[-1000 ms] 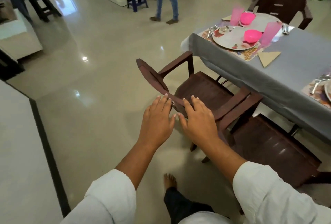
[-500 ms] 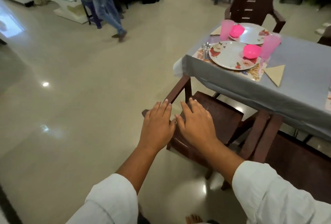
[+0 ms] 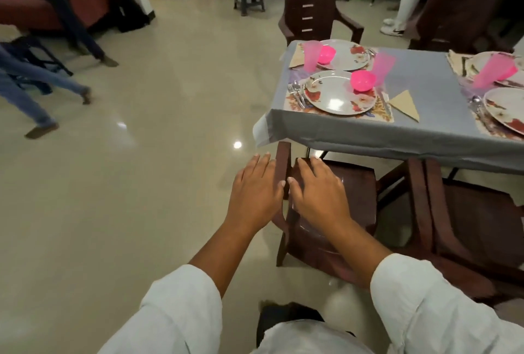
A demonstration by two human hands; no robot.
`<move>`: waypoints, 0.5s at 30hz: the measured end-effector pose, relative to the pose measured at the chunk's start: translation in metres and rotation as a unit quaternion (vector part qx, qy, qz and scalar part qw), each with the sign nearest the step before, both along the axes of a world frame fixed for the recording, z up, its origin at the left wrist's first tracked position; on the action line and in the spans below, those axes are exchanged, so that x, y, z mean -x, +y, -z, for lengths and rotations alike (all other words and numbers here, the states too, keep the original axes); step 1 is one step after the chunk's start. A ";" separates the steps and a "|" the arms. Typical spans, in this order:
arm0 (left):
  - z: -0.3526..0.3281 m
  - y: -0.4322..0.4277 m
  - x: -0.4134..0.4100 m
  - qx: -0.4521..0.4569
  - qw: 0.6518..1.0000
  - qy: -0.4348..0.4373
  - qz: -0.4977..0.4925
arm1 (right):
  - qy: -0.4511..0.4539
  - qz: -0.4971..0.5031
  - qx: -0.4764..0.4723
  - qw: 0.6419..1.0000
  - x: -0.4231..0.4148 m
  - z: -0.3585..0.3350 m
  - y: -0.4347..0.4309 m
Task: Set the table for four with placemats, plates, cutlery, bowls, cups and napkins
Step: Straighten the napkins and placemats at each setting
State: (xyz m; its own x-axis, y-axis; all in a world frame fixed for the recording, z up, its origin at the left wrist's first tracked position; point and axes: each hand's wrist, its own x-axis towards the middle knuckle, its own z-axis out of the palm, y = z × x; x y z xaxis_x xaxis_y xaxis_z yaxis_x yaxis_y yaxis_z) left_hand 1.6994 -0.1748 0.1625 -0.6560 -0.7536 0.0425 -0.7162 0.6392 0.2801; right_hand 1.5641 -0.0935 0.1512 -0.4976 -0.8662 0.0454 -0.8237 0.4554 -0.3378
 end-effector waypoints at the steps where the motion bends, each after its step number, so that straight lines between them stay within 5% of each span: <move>1: 0.001 -0.014 0.001 0.004 1.000 0.007 0.012 | -0.007 0.004 0.001 1.000 -0.002 0.003 -0.012; 15: 0.047 -0.270 0.039 -0.010 0.981 -0.095 0.167 | -0.048 0.109 -0.048 0.992 0.041 0.067 -0.243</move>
State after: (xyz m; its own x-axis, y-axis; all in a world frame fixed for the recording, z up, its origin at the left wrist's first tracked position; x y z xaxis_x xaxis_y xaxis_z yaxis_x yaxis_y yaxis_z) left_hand 1.6602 -0.4446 0.1152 -0.8614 -0.4944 -0.1164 -0.5078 0.8432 0.1764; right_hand 1.5235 -0.3366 0.0847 -0.6719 -0.7354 -0.0880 -0.6682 0.6531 -0.3562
